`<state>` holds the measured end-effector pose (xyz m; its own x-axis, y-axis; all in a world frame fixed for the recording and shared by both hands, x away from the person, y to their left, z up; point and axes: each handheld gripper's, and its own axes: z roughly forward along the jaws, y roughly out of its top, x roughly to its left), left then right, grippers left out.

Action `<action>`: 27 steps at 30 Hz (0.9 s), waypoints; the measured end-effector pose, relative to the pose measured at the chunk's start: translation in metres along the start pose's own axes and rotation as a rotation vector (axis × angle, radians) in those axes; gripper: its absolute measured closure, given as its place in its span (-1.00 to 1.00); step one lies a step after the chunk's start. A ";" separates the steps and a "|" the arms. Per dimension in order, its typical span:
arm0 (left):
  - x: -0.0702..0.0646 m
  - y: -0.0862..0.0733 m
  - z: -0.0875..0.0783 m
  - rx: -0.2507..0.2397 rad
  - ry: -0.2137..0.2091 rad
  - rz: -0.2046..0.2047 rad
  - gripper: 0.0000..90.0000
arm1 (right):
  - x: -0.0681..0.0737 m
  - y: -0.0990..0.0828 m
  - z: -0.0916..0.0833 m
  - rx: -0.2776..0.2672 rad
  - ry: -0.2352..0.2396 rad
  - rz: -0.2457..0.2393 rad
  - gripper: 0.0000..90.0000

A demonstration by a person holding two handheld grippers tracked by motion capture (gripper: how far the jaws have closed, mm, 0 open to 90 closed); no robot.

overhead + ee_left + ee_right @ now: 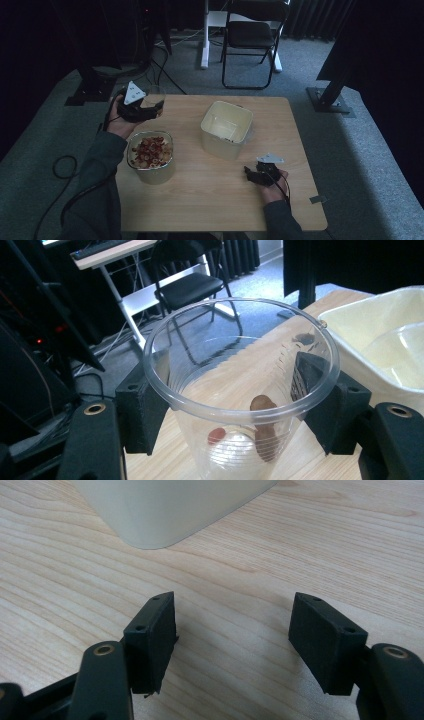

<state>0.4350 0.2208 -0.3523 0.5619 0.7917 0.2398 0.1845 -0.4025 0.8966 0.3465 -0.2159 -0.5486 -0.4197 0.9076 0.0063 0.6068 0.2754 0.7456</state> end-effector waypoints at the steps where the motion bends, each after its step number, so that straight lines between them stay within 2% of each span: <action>1: -0.001 0.002 0.001 0.001 -0.004 0.003 -0.26 | 0.000 0.000 0.000 0.000 0.000 0.000 -0.22; 24: -0.025 0.038 0.033 -0.036 -0.061 -0.011 -0.26 | 0.000 0.000 0.000 0.001 0.002 -0.001 -0.22; 27: -0.033 0.045 0.042 -0.043 -0.075 -0.011 -0.26 | 0.000 0.000 0.000 0.000 0.003 -0.001 -0.22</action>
<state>0.4584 0.1577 -0.3356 0.6190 0.7588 0.2028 0.1571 -0.3726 0.9146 0.3464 -0.2163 -0.5485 -0.4225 0.9063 0.0073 0.6063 0.2766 0.7456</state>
